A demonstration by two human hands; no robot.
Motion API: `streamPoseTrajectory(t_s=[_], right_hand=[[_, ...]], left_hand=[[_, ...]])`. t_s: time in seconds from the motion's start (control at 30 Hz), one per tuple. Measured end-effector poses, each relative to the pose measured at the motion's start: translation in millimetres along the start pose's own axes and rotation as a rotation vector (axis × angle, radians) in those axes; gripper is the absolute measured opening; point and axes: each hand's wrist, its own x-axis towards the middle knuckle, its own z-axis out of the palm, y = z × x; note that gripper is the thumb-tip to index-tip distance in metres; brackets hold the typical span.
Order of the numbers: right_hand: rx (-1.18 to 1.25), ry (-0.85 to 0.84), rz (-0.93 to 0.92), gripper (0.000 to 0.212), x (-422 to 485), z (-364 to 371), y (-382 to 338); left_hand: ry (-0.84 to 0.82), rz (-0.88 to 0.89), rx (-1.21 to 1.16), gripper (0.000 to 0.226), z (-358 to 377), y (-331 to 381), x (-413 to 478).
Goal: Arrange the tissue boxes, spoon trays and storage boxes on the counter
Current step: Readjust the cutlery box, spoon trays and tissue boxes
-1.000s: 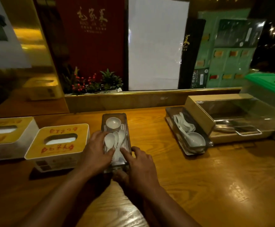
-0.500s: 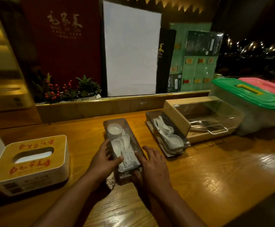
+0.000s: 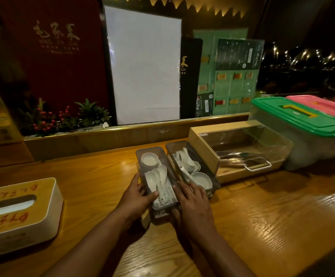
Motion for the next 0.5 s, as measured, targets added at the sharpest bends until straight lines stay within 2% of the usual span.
streamPoseTrajectory(t_s=[0.5], right_hand=[[0.043, 0.045, 0.034, 0.074, 7.7, 10.8, 13.0]], left_hand=[[-0.01, -0.01, -0.025, 0.102, 11.8, 5.5, 11.4]])
